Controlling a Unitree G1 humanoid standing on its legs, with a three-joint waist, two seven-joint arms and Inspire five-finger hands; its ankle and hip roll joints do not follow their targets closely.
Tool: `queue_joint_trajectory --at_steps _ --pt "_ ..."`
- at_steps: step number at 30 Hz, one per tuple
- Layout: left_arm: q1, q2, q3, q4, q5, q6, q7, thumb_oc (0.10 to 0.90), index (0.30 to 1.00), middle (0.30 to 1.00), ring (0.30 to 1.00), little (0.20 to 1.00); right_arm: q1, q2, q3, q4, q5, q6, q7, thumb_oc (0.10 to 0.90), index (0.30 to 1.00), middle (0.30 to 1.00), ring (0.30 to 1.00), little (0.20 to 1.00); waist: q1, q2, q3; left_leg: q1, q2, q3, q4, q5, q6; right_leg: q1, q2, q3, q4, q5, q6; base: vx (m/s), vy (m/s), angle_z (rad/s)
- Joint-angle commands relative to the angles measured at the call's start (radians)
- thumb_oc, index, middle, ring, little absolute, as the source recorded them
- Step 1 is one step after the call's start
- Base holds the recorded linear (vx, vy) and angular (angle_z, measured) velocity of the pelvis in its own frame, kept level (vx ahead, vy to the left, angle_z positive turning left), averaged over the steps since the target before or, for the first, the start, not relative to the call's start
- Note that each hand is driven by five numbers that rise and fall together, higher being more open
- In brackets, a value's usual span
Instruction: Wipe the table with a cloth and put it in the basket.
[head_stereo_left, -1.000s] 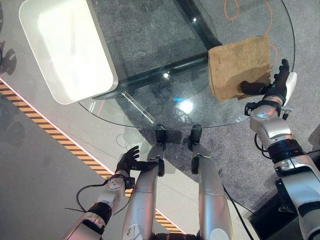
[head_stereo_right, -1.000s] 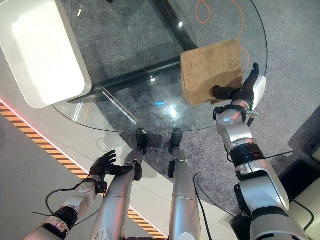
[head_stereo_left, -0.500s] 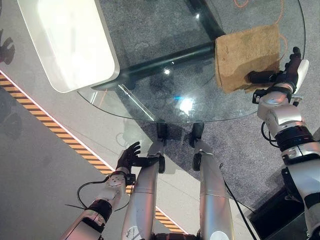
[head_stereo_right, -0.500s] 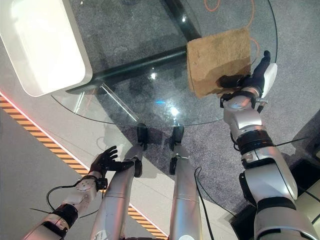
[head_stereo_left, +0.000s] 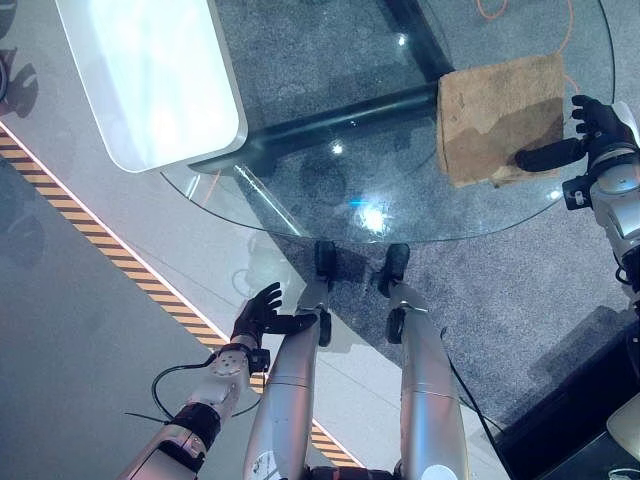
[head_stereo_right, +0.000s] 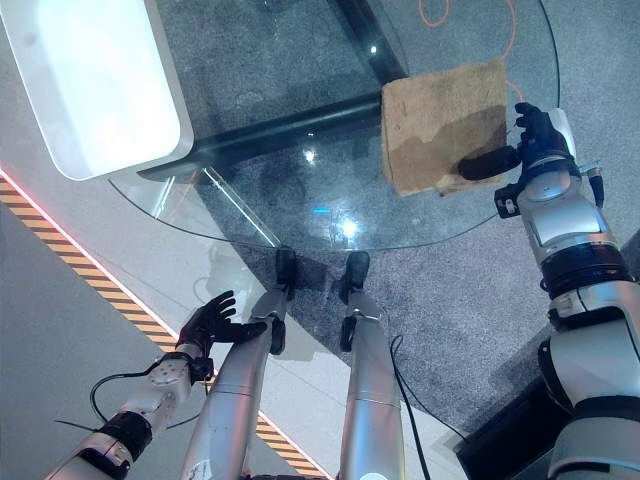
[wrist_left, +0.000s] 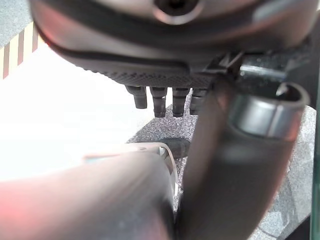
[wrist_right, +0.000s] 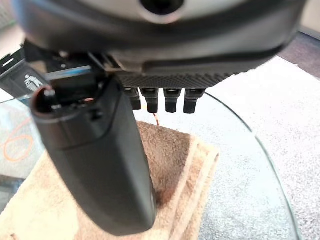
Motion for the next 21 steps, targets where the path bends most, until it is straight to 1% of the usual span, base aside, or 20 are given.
queue_joint_trajectory --at_steps 1,2,3,6,8,9,10,12,16,21 --pt "0.142 0.035 -0.026 -0.003 0.0 0.007 -0.017 0.8 0.9 0.9 0.9 0.9 0.02 0.118 0.083 -0.07 0.046 -0.016 0.147 0.8 0.9 0.9 0.9 0.9 0.044 0.038 -0.005 -0.013 -0.001 -0.043 0.113 -0.121 -0.013 0.008 0.001 -0.036 -0.023 0.0 0.044 0.0 0.027 -0.03" --pt "0.142 0.034 -0.027 -0.008 -0.002 0.007 -0.015 0.8 0.9 0.9 0.9 0.9 0.022 0.121 0.081 -0.078 0.058 -0.006 0.133 0.8 0.9 0.9 0.9 0.9 0.044 0.038 -0.005 -0.016 -0.001 -0.043 0.116 -0.121 -0.013 0.006 0.001 -0.036 -0.021 0.001 0.045 0.01 0.039 -0.04" --pt "0.141 0.032 -0.029 -0.015 -0.003 0.009 -0.012 0.8 0.9 0.9 0.9 0.9 0.026 0.131 0.073 -0.09 0.085 0.018 0.104 0.8 0.9 0.9 0.9 0.9 0.044 0.038 -0.005 -0.018 -0.002 -0.043 0.118 -0.123 -0.011 0.004 0.0 -0.036 -0.02 0.002 0.046 0.01 0.032 -0.02" --pt "0.137 0.029 -0.032 -0.014 -0.007 0.009 -0.013 0.8 0.9 0.9 0.9 0.9 0.026 0.147 0.062 -0.093 0.124 0.041 0.06 0.8 0.9 0.9 0.9 0.9 0.045 0.04 -0.005 -0.023 -0.003 -0.044 0.121 -0.125 -0.01 -0.001 -0.001 -0.034 -0.019 0.004 0.048 0.01 0.024 0.01" --pt "0.136 0.023 -0.039 -0.013 -0.008 0.01 -0.008 0.8 0.9 0.9 0.9 0.9 0.024 0.169 0.049 -0.093 0.136 0.06 0.027 0.687 0.804 0.804 0.804 0.787 0.046 0.039 -0.005 -0.025 -0.005 -0.045 0.122 -0.128 -0.008 -0.004 0.0 -0.032 -0.02 0.007 0.049 0.01 0.035 0.01" --pt "0.136 0.022 -0.039 -0.012 -0.009 0.009 -0.008 0.8 0.9 0.9 0.9 0.9 0.023 0.173 0.049 -0.093 0.14 0.063 0.023 0.682 0.799 0.799 0.799 0.782 0.046 0.039 -0.005 -0.025 -0.004 -0.045 0.121 -0.128 -0.007 -0.005 0.0 -0.032 -0.02 0.007 0.05 0.02 0.048 0.01" --pt "0.136 0.016 -0.043 -0.007 -0.013 0.004 -0.007 0.8 0.9 0.9 0.9 0.9 0.025 0.187 0.046 -0.097 0.145 0.069 0.001 0.687 0.804 0.804 0.804 0.787 0.046 0.04 -0.005 -0.024 -0.006 -0.044 0.119 -0.128 -0.007 -0.005 0.002 -0.031 -0.022 0.008 0.05 0.01 0.048 0.01" --pt "0.136 0.014 -0.042 -0.008 -0.014 0.004 -0.008 0.8 0.9 0.9 0.9 0.9 0.027 0.196 0.045 -0.101 0.147 0.072 -0.019 0.8 0.9 0.9 0.9 0.9 0.046 0.04 -0.005 -0.024 -0.007 -0.044 0.119 -0.128 -0.007 -0.004 0.003 -0.031 -0.024 0.009 0.05 0.01 0.046 0.01" --pt "0.137 -0.002 -0.047 -0.015 -0.018 0.001 -0.006 0.8 0.9 0.9 0.9 0.9 0.03 0.238 0.033 -0.124 0.168 0.086 -0.073 0.8 0.9 0.9 0.9 0.9 0.05 0.042 -0.005 -0.017 -0.014 -0.045 0.113 -0.128 -0.005 0.005 0.005 -0.029 -0.036 0.011 0.052 0.0 0.069 0.01" --pt "0.133 -0.012 -0.048 -0.017 -0.018 0.004 -0.005 0.8 0.9 0.9 0.9 0.9 0.026 0.263 0.034 -0.136 0.181 0.09 -0.115 0.8 0.9 0.9 0.9 0.9 0.054 0.043 -0.005 -0.013 -0.016 -0.042 0.112 -0.131 -0.002 0.012 0.004 -0.029 -0.039 0.011 0.054 0.0 0.067 0.0"
